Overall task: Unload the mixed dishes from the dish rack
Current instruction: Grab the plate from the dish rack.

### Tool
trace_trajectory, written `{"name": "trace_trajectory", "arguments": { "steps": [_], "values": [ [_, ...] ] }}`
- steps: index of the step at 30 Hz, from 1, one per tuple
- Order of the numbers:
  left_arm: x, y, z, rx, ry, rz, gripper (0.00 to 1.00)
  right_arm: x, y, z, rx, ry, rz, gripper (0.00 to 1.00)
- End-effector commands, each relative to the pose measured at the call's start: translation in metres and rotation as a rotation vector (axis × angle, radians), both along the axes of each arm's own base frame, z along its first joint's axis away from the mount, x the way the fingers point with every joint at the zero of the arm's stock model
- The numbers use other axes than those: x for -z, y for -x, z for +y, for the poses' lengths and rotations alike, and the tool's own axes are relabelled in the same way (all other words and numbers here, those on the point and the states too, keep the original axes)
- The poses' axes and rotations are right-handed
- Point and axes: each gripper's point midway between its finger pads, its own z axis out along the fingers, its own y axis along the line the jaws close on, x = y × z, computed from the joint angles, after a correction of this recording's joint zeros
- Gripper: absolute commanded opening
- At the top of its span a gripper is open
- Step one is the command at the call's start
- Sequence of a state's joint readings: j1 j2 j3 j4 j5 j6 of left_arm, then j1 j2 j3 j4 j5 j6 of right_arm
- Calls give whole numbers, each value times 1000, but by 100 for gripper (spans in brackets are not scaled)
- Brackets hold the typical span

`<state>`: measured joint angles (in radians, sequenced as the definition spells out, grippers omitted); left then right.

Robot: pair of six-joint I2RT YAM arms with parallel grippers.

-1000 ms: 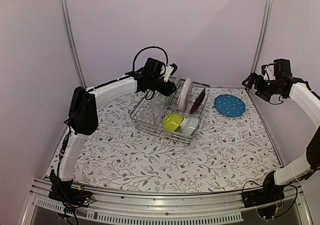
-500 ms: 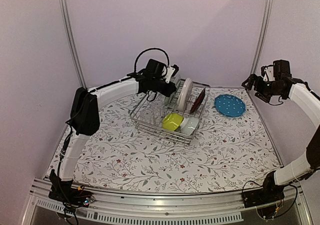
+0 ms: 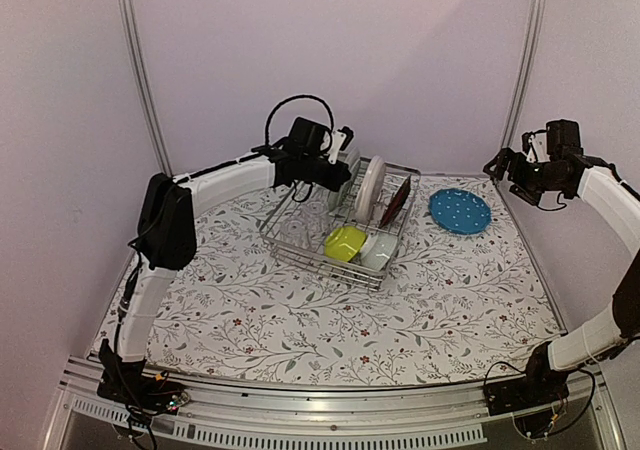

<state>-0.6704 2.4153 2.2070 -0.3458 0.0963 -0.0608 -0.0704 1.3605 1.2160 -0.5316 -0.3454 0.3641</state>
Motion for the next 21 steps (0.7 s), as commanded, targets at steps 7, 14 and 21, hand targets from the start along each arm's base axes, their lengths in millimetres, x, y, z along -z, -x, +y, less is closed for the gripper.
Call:
{"name": "trace_trajectory", "arguments": {
  "steps": [7,14,21],
  "values": [
    [-115,3,8,1,187,-185,0,-4,-1,2,-9,3,-7,99],
    [-141,9,6,20,259,-213,0,-5,-1,3,-12,-3,-9,99],
    [-164,15,10,26,276,-264,0,-11,0,1,-1,1,-21,99]
  ]
}}
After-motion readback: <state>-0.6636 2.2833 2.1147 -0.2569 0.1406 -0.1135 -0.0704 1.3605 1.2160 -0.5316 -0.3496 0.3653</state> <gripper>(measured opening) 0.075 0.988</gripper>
